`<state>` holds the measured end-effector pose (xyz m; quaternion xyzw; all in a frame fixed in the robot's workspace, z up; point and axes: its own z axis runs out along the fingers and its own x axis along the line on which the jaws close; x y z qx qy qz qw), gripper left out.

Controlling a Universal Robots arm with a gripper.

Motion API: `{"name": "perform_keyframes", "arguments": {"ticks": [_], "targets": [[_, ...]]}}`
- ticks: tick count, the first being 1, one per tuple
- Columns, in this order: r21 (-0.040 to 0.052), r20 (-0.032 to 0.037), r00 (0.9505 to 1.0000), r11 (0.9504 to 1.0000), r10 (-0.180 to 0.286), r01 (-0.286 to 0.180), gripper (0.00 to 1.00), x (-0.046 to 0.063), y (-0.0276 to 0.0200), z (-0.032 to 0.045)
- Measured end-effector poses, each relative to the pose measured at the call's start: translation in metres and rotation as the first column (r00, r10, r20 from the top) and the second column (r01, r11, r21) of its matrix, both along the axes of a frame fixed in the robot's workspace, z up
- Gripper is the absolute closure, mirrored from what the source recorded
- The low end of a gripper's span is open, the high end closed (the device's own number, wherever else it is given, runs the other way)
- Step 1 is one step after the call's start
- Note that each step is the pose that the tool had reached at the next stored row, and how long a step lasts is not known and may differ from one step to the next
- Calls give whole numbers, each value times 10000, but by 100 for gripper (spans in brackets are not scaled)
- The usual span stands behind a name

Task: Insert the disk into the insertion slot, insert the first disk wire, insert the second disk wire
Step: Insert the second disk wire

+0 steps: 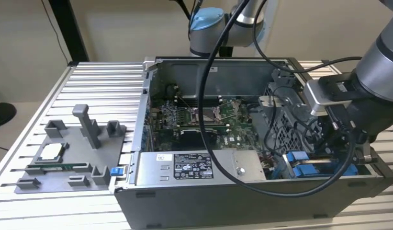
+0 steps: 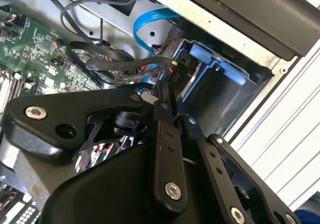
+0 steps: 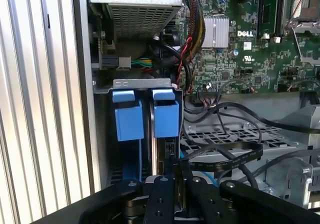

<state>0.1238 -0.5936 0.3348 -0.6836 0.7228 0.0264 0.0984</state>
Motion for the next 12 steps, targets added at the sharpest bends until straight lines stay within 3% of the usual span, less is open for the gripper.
{"name": "perform_keyframes", "arguments": {"ticks": [8,9,11,12], "targets": [[-2,0,10000,10000,-14,14,100,0,0,-24],[0,0,10000,10000,-14,14,0,0,1,-26],[14,1,10000,10000,-19,19,0,2,1,-33],[10,-1,10000,10000,-31,31,0,2,1,3]]}}
